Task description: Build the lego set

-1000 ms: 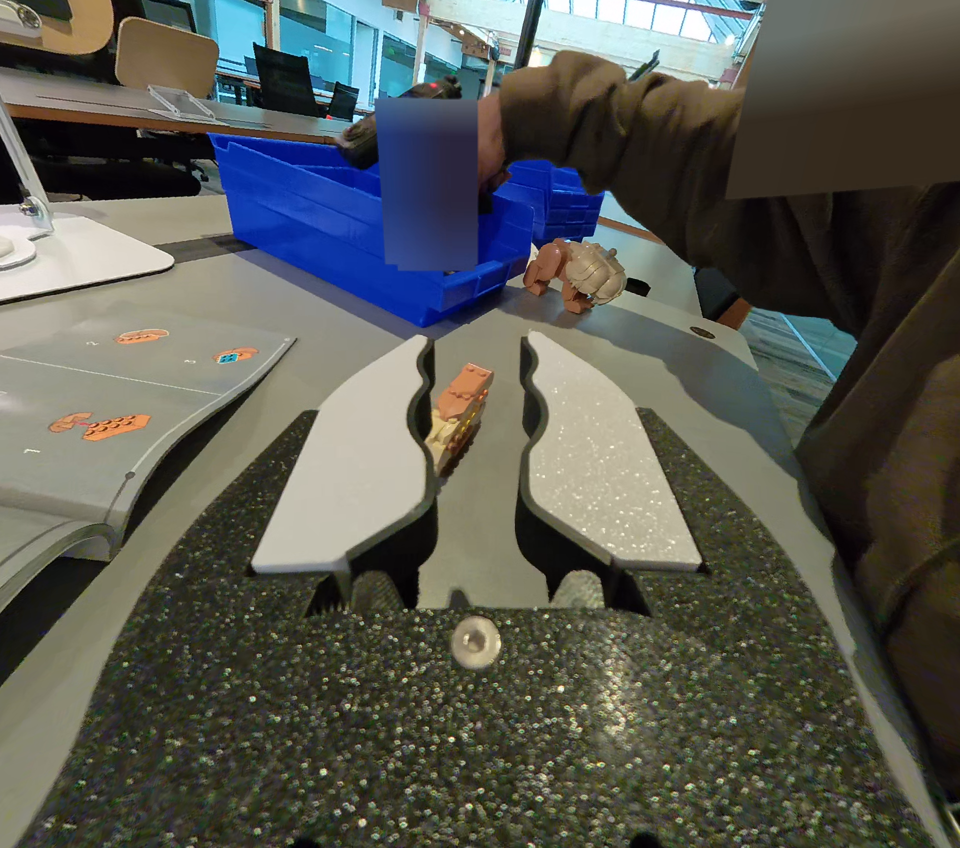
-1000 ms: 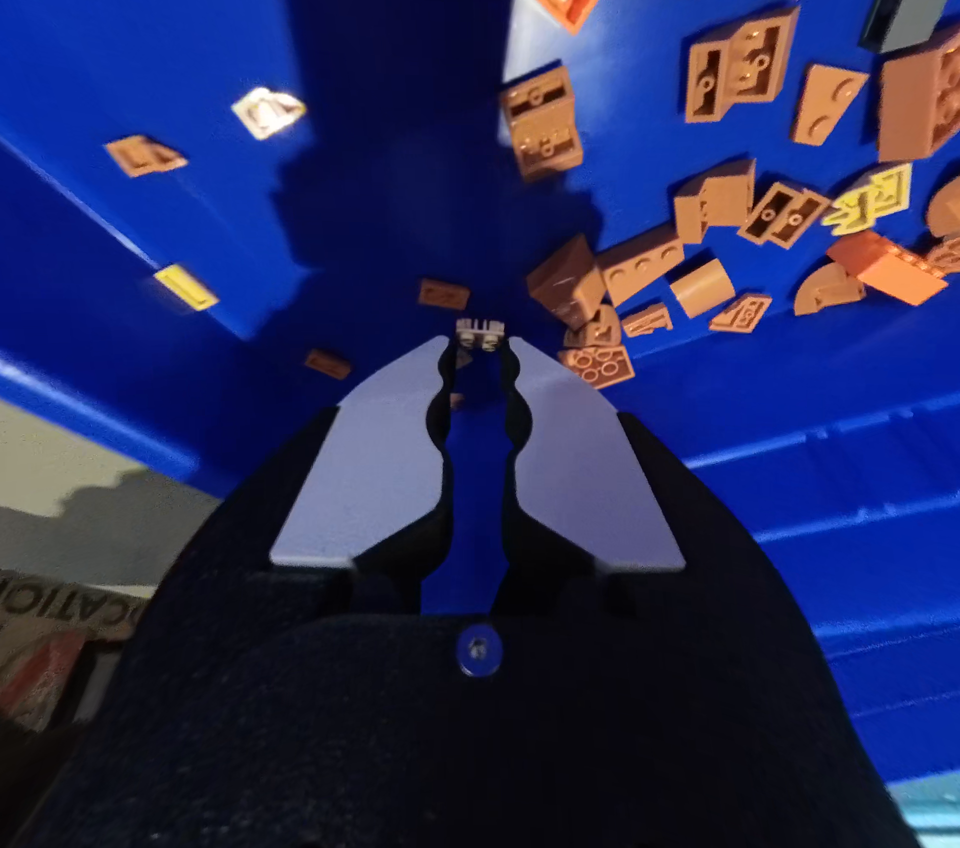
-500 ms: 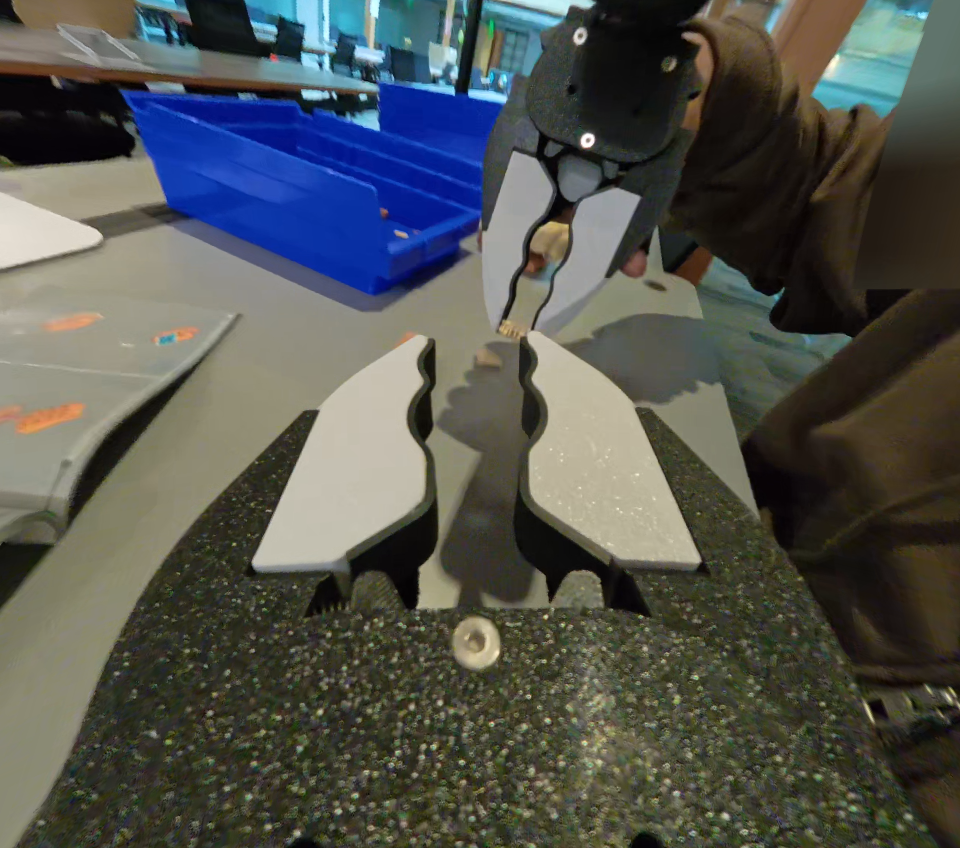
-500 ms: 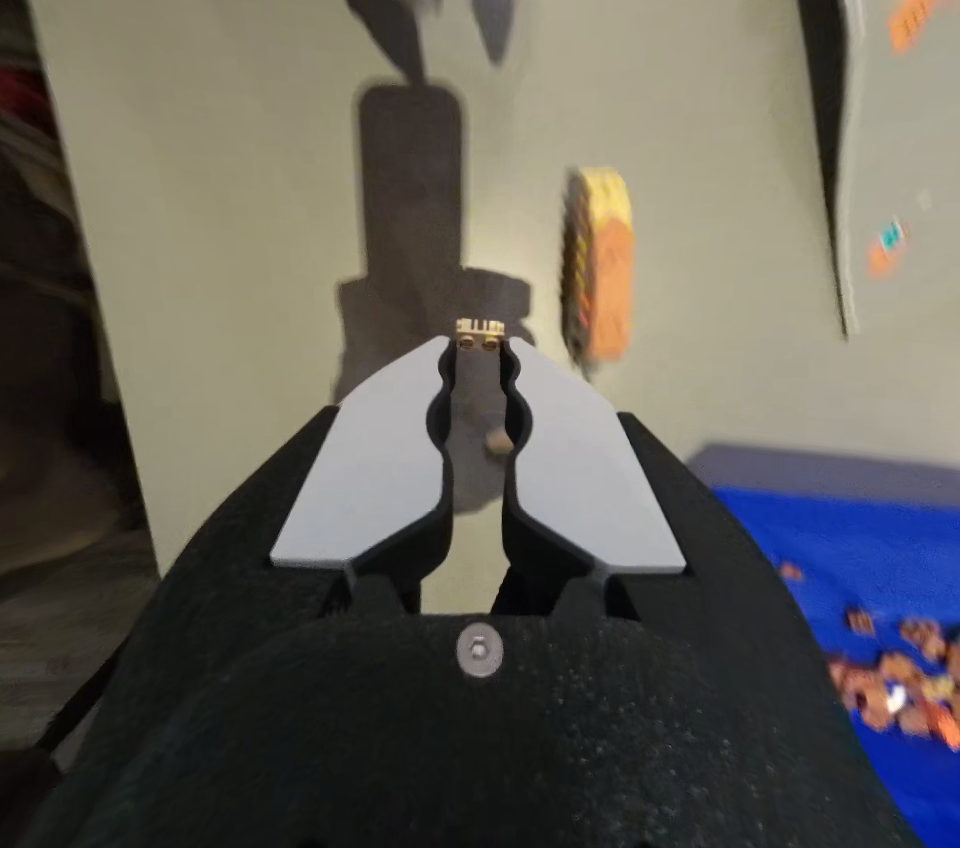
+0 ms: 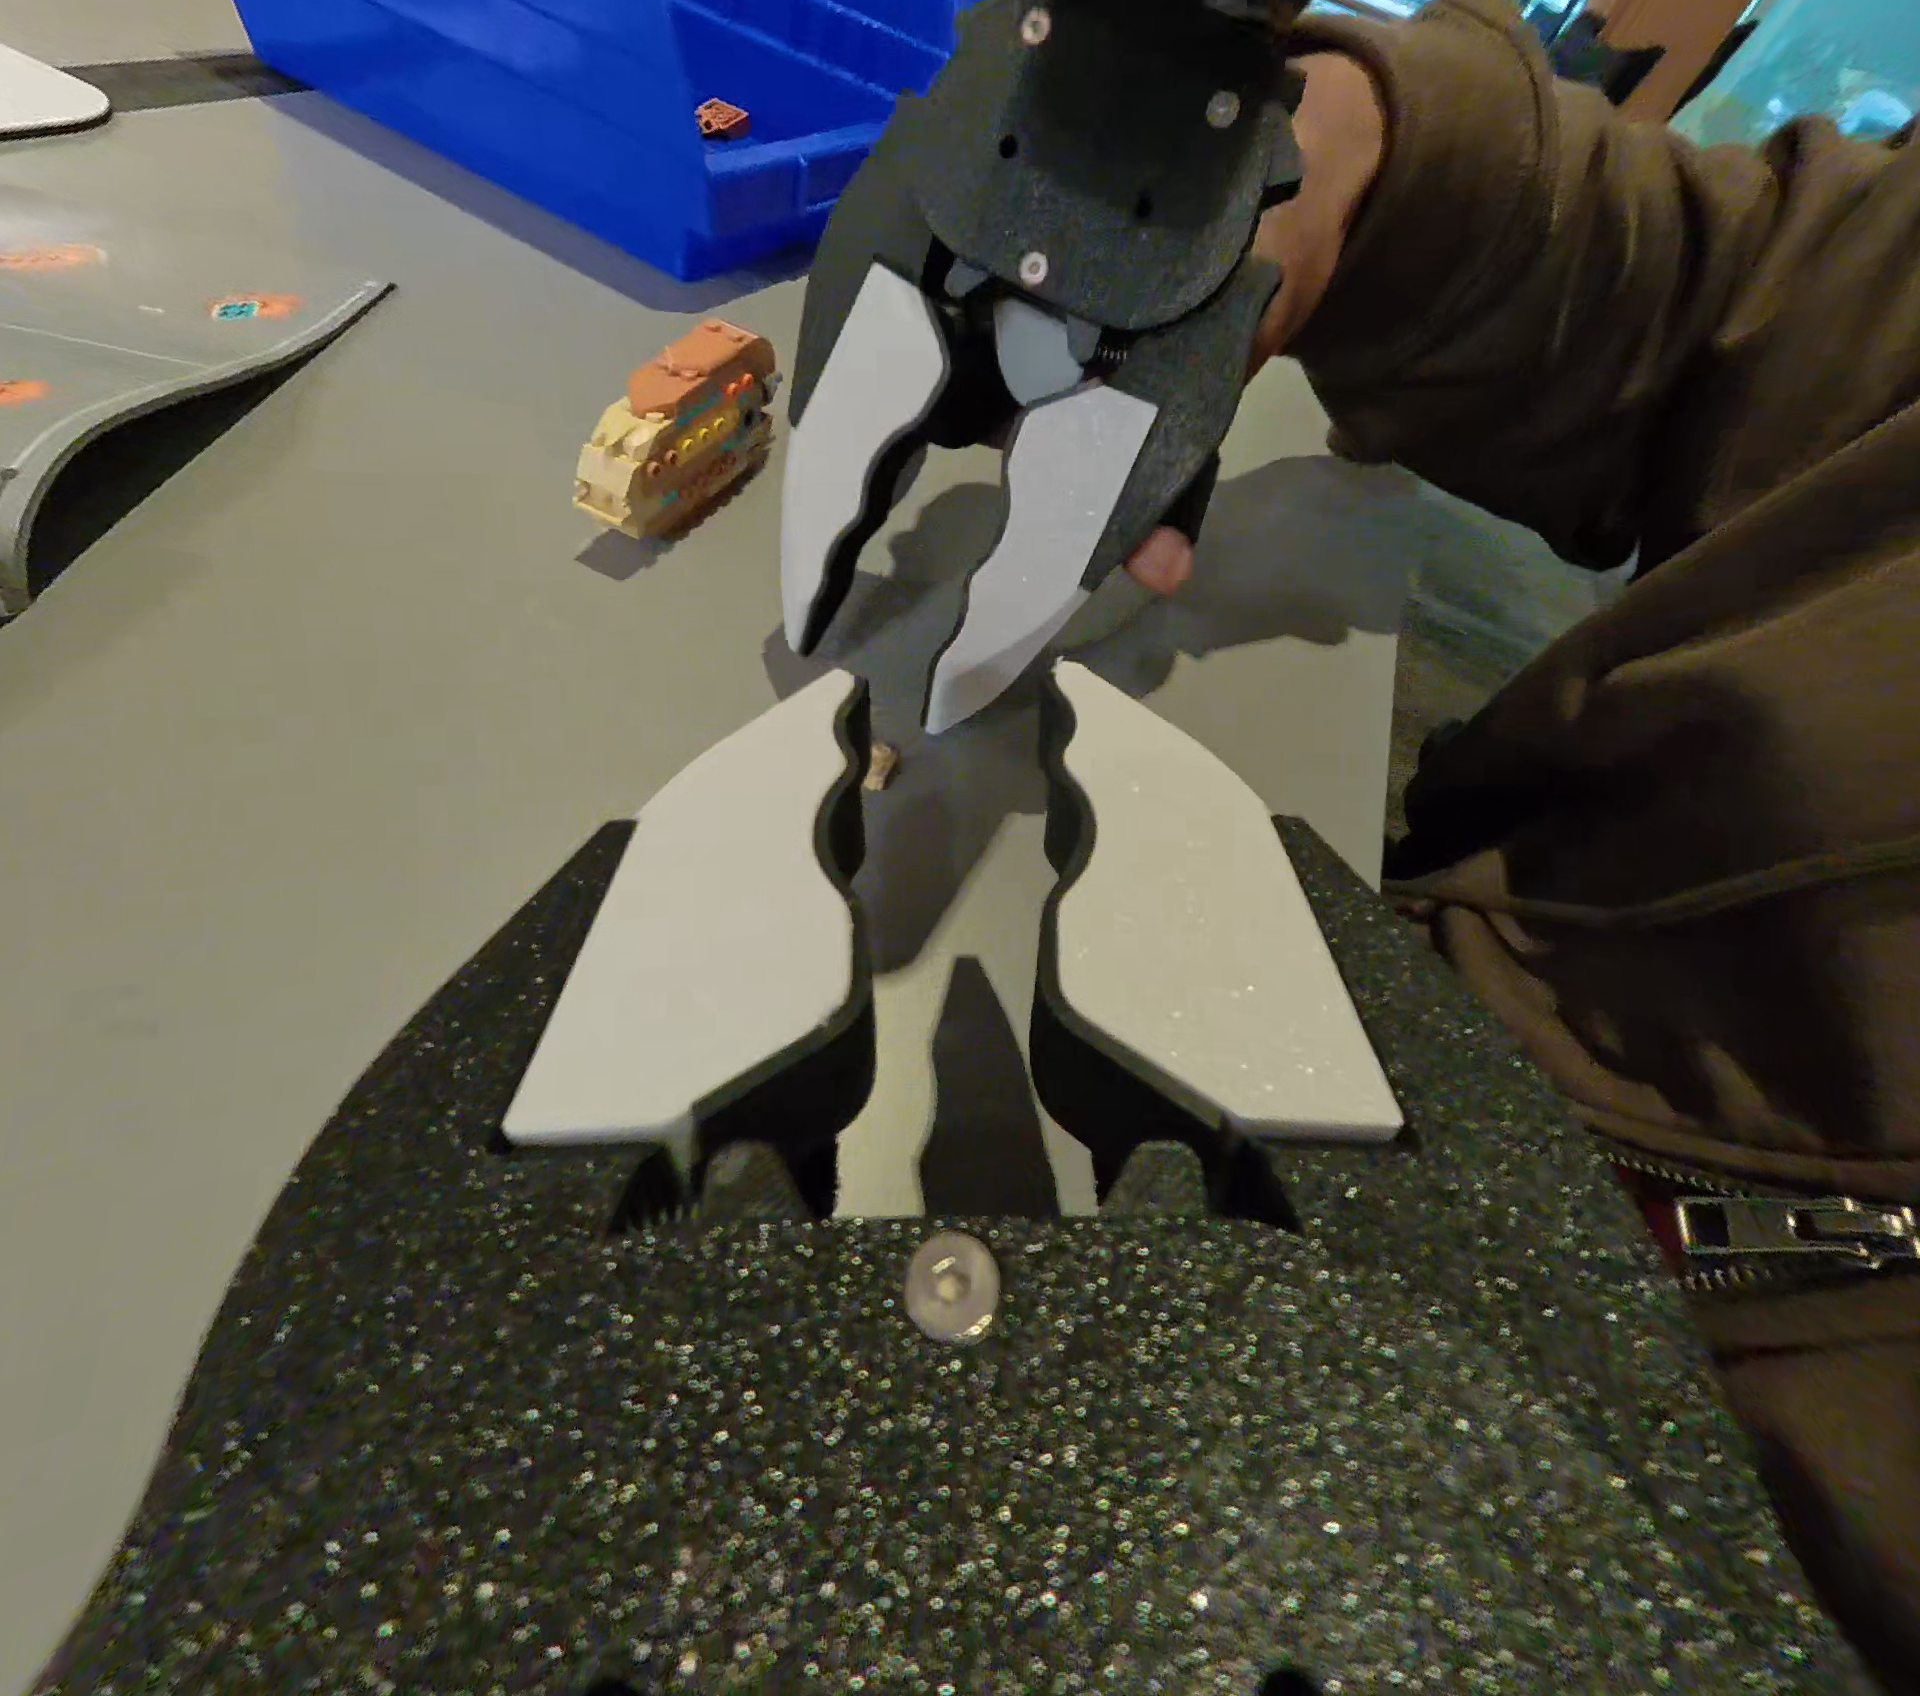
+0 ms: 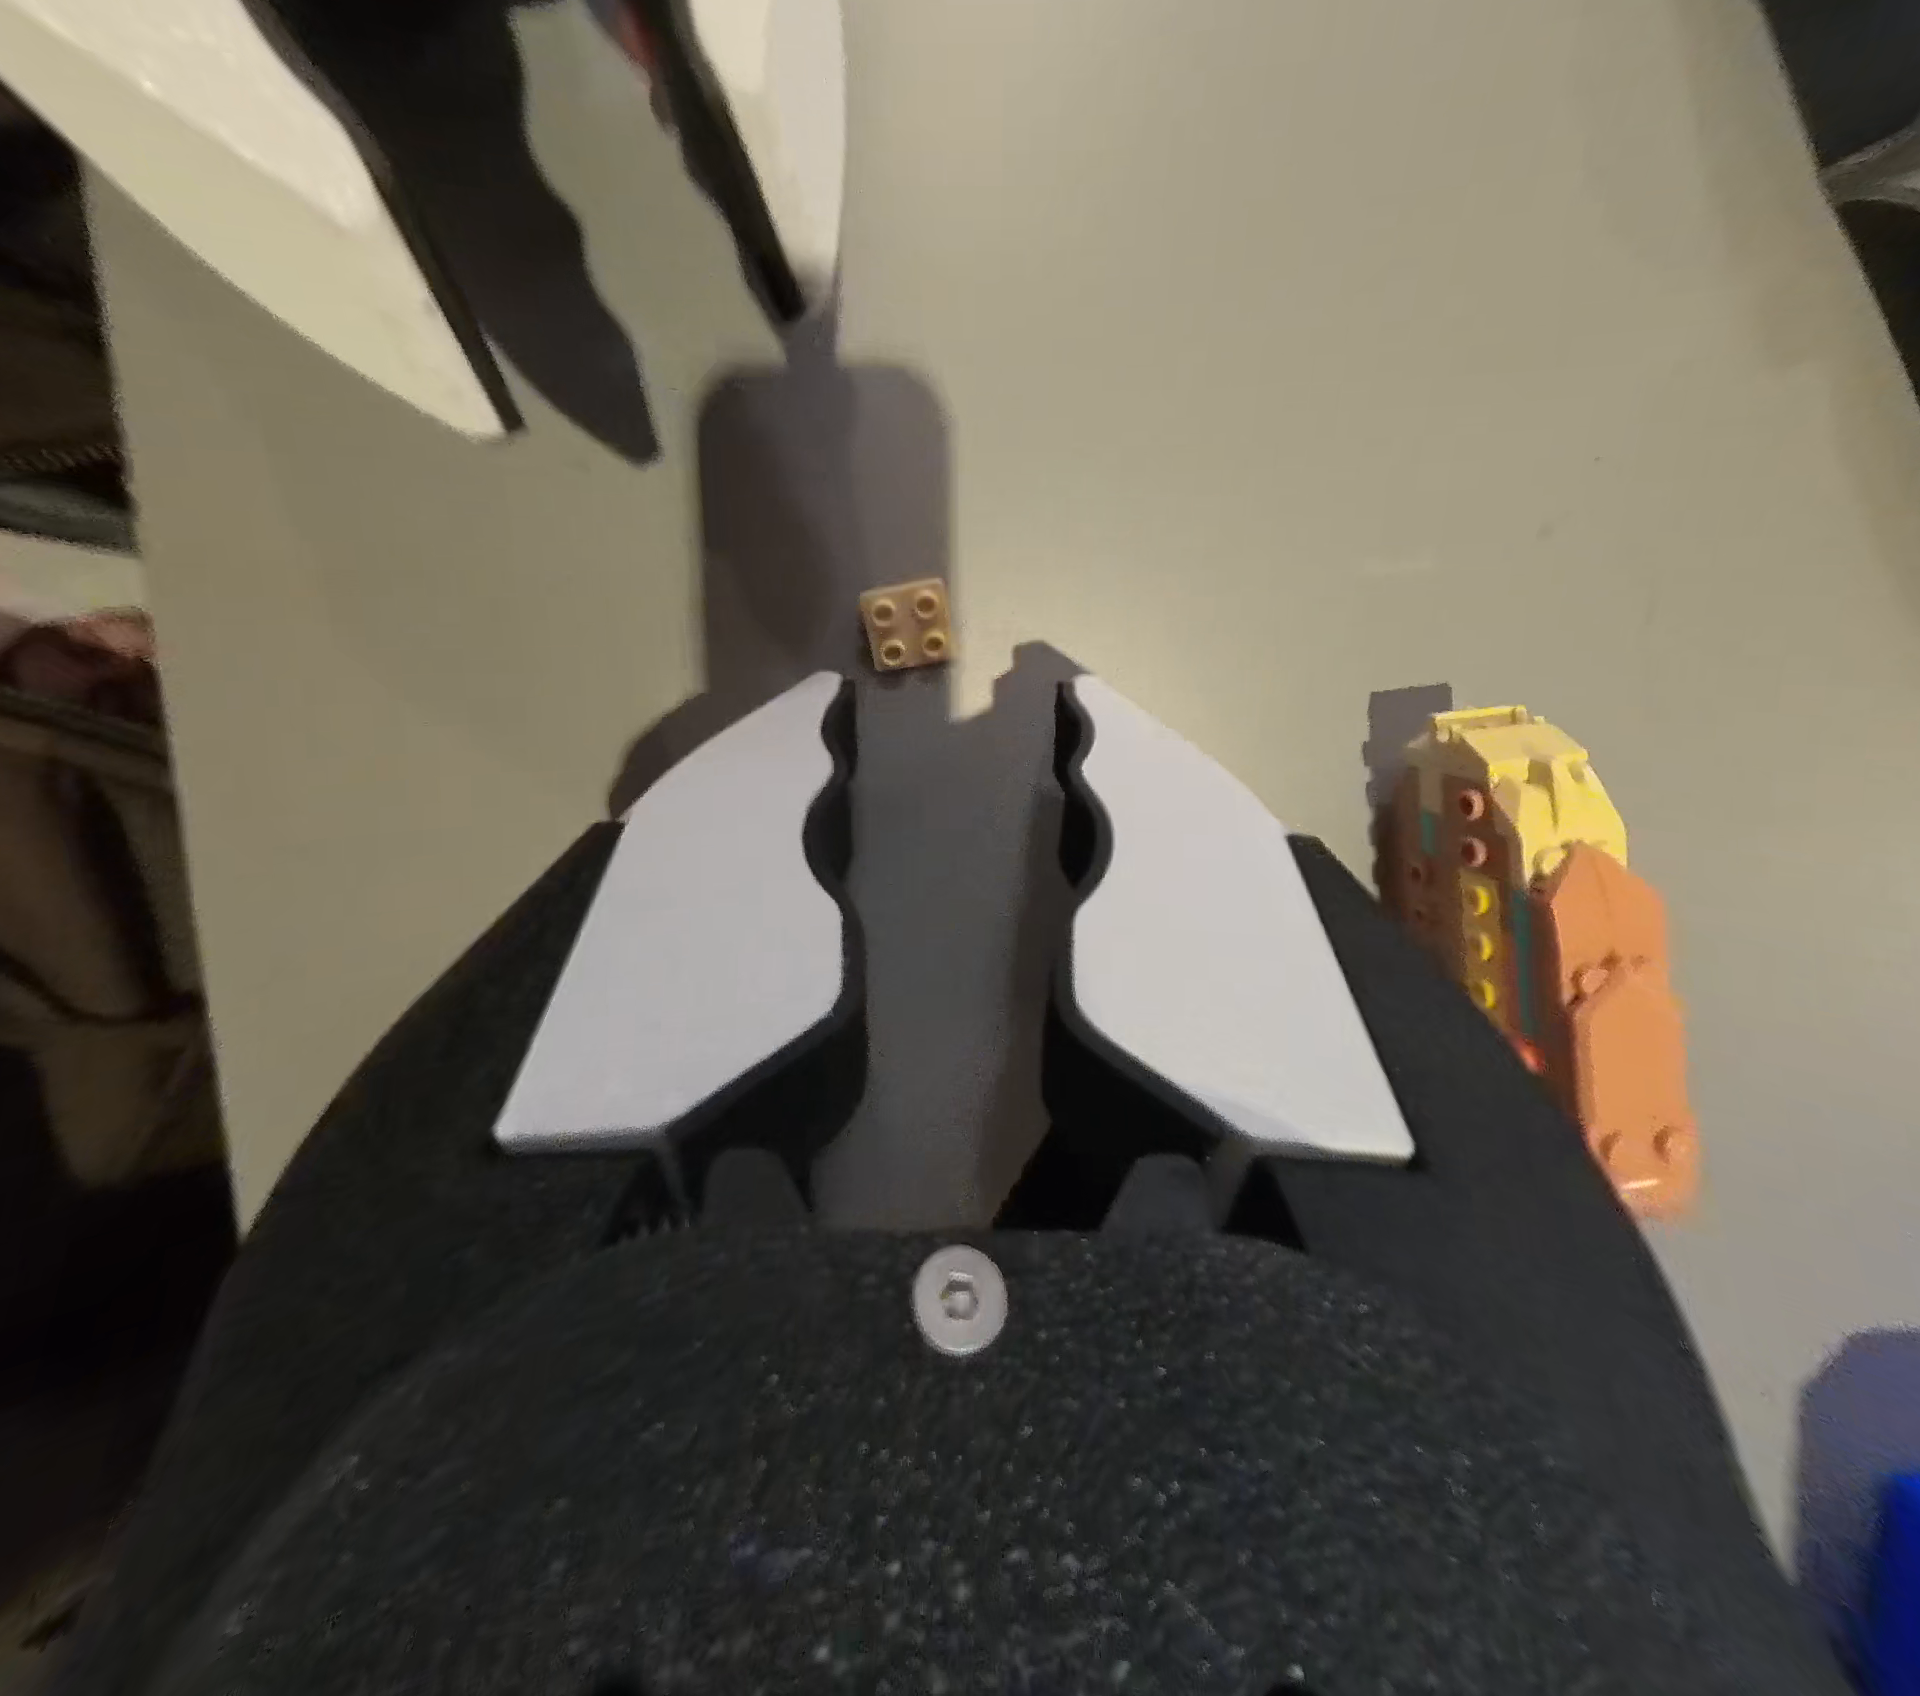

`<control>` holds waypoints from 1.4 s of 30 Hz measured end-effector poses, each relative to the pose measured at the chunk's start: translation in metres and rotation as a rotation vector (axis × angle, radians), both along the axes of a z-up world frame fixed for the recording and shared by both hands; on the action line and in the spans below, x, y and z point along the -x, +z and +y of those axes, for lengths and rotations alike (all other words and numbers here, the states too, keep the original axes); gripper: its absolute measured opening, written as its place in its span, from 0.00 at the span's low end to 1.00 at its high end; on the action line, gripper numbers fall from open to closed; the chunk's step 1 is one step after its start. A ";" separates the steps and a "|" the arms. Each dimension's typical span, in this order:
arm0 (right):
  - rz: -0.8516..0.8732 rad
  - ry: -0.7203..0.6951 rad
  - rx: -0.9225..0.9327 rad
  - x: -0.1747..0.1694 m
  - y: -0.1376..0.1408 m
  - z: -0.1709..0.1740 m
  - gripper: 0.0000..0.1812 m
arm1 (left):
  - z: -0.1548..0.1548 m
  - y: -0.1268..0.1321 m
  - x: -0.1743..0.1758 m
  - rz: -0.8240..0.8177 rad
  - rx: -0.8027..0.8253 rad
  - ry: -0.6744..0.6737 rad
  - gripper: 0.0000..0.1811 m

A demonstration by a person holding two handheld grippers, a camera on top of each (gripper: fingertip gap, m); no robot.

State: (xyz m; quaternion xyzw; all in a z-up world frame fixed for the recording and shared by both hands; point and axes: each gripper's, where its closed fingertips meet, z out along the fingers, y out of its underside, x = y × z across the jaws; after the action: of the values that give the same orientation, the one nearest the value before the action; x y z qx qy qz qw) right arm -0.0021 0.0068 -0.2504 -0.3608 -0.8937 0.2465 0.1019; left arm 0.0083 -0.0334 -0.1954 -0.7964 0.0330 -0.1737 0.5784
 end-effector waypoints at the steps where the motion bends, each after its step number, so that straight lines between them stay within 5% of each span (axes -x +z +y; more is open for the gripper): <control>1: 0.032 -0.040 0.068 0.002 0.007 -0.001 0.22 | 0.002 0.002 -0.001 -0.004 -0.010 -0.001 0.17; 5: 0.239 -0.288 0.481 0.024 0.057 0.002 0.28 | 0.017 0.025 -0.005 -0.100 -0.151 0.037 0.17; 10: 0.538 -0.590 1.226 0.031 0.148 0.034 0.32 | 0.038 0.052 0.000 -0.399 -0.340 0.122 0.14; 16: 0.823 -0.713 1.631 0.006 0.191 0.076 0.40 | 0.049 0.070 -0.033 -0.486 -0.449 -0.004 0.15; 19: 0.880 -0.714 1.766 -0.004 0.198 0.084 0.40 | 0.059 0.063 -0.068 -0.604 -0.371 -0.167 0.16; 23: 1.013 -0.688 1.836 -0.026 0.211 0.096 0.39 | 0.064 0.068 -0.085 -0.654 -0.395 -0.213 0.26; 27: 1.011 -0.646 1.846 -0.035 0.215 0.091 0.40 | 0.063 0.077 -0.088 -0.641 -0.489 -0.197 0.25; 32: 1.013 -0.654 1.845 -0.045 0.210 0.092 0.39 | 0.061 0.079 -0.093 -0.721 -0.474 -0.254 0.21; 34: 0.962 -0.630 1.897 -0.050 0.211 0.093 0.36 | 0.055 0.083 -0.104 -0.764 -0.475 -0.338 0.09; 38: 0.901 -0.615 1.967 -0.060 0.210 0.097 0.27 | 0.053 0.086 -0.115 -0.928 -0.483 -0.403 0.04; 42: 1.125 -0.761 1.767 -0.074 0.203 0.132 0.25 | 0.055 0.084 -0.117 -0.785 -0.459 -0.356 0.16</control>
State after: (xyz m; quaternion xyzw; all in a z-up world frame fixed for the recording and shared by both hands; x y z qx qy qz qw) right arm 0.0719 0.1390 -0.0469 -0.3937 -0.0616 0.8770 0.2685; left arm 0.1258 0.0220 -0.1113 -0.5047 -0.0144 -0.5452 0.6692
